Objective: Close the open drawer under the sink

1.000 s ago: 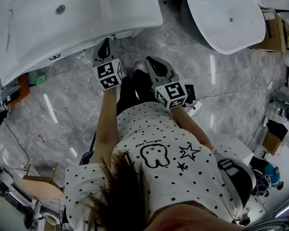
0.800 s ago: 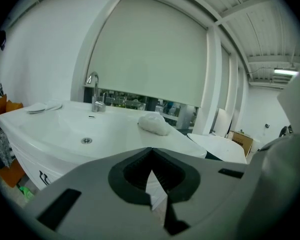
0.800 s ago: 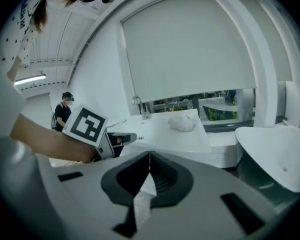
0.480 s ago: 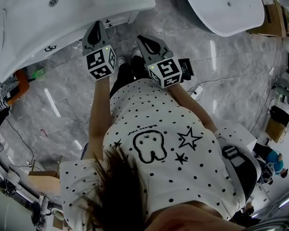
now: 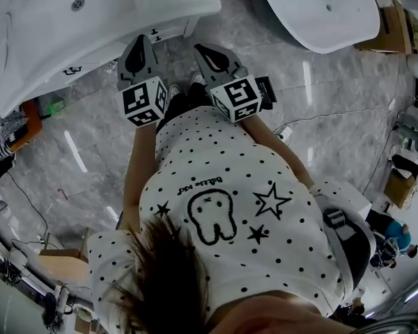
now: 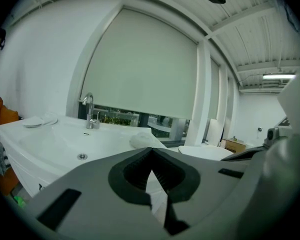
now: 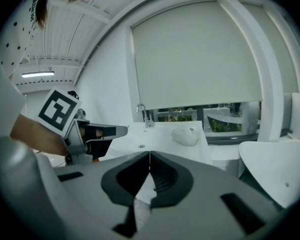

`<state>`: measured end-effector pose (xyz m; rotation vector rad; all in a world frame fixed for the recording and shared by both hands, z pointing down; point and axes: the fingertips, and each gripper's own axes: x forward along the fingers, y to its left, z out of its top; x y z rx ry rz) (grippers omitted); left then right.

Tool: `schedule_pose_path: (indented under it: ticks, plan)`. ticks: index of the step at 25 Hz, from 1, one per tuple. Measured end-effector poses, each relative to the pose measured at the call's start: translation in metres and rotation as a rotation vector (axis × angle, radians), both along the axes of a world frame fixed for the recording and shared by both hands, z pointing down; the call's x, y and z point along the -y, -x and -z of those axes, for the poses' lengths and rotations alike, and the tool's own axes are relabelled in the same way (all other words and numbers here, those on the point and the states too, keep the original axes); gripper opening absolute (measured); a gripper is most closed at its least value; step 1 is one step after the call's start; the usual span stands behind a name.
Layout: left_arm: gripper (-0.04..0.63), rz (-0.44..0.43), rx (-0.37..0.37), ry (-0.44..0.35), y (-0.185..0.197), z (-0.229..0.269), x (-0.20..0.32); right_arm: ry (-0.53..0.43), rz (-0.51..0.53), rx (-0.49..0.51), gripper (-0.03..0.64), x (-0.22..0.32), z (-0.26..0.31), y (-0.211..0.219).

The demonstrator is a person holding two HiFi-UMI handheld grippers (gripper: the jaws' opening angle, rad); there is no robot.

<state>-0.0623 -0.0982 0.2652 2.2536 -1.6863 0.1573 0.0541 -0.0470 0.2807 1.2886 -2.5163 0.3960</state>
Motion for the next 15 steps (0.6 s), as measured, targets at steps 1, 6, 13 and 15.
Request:
schedule_pose_path:
  ticks: [1, 6, 13, 15]
  plan:
    - [0.005, -0.007, -0.001, -0.005, -0.003, 0.002, -0.003, -0.004, -0.002, 0.003, 0.014, 0.001, 0.002, -0.001]
    - [0.005, -0.038, -0.012, -0.044, -0.012, 0.017, -0.017, -0.018, -0.002, 0.015, 0.014, 0.005, 0.01, -0.001]
    - [0.005, -0.064, -0.025, -0.089, -0.013, 0.035, -0.039, -0.032, -0.003, 0.03, 0.014, 0.001, 0.021, 0.004]
    - [0.005, -0.072, -0.026, -0.094, -0.012, 0.037, -0.044, -0.038, -0.008, 0.039, 0.014, 0.0, 0.026, 0.003]
